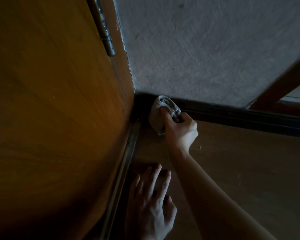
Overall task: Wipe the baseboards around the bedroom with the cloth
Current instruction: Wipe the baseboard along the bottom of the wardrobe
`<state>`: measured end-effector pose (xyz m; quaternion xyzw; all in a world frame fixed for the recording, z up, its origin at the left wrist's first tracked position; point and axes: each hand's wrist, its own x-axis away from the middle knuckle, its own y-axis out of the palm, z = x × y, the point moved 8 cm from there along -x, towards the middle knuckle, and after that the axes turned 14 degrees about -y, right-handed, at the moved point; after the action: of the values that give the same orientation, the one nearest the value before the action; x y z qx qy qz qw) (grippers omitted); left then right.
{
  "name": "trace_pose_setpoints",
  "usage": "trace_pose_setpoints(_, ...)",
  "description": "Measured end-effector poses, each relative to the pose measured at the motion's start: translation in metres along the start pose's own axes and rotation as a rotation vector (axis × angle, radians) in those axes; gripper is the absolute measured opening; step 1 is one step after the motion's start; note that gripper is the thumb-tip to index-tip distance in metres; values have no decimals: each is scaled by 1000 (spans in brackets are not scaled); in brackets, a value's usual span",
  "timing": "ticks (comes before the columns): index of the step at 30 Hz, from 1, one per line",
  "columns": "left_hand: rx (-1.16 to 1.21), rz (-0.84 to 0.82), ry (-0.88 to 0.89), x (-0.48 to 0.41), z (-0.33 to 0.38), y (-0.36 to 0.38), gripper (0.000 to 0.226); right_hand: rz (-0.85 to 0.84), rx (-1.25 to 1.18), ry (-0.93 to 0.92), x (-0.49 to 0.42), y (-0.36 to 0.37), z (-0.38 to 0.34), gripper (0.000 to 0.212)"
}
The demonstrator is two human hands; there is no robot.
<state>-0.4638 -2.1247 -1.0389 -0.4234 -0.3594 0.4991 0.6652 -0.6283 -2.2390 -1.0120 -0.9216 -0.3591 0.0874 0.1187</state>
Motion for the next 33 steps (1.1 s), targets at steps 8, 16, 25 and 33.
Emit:
trace_pose_setpoints(8,-20,-63,3,1,4,2,70,-17,-44,60,-2,-7,3,29)
trace_pose_setpoints(16,-55,-25,6,0,3,4,66,-79,-23,40,-1,13,-7,25)
trace_pose_setpoints(25,-47,21,20,2,1,6,62,-53,8,28,-1,8,-6,24)
trace_pose_setpoints(33,-57,35,16,5,1,5,62,16,74,19,-11,-30,4,27)
